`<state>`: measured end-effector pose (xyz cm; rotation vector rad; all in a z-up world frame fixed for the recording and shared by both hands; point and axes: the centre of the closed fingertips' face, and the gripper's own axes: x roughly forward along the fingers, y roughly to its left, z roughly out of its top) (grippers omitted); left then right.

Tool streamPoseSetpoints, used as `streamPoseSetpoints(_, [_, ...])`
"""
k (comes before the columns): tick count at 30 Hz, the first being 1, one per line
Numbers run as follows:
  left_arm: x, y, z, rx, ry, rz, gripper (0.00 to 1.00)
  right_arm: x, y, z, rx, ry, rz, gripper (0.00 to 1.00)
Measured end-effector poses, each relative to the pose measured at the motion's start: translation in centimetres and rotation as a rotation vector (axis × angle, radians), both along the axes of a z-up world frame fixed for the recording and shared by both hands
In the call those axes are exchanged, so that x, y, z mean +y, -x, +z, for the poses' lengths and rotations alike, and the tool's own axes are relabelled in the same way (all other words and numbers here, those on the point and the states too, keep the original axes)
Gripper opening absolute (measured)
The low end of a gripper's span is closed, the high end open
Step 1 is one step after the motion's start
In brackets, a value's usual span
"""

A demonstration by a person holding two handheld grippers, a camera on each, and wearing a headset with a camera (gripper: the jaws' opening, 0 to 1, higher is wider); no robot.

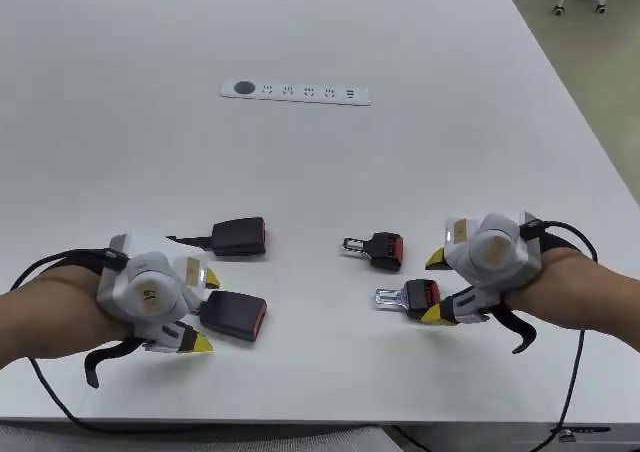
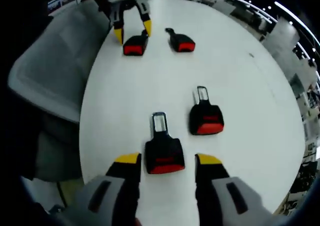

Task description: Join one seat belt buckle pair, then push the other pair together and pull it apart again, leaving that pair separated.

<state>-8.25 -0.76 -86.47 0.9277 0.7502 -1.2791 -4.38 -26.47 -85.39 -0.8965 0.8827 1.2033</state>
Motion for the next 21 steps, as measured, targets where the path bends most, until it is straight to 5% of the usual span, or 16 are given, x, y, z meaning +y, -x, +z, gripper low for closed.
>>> streamPoseSetpoints(21, [-0.3,-1.1,-0.4,0.033,-0.034,-0.018,0.33,-0.2,0.8,-1.3,0.06,0.056,0.085,0.33])
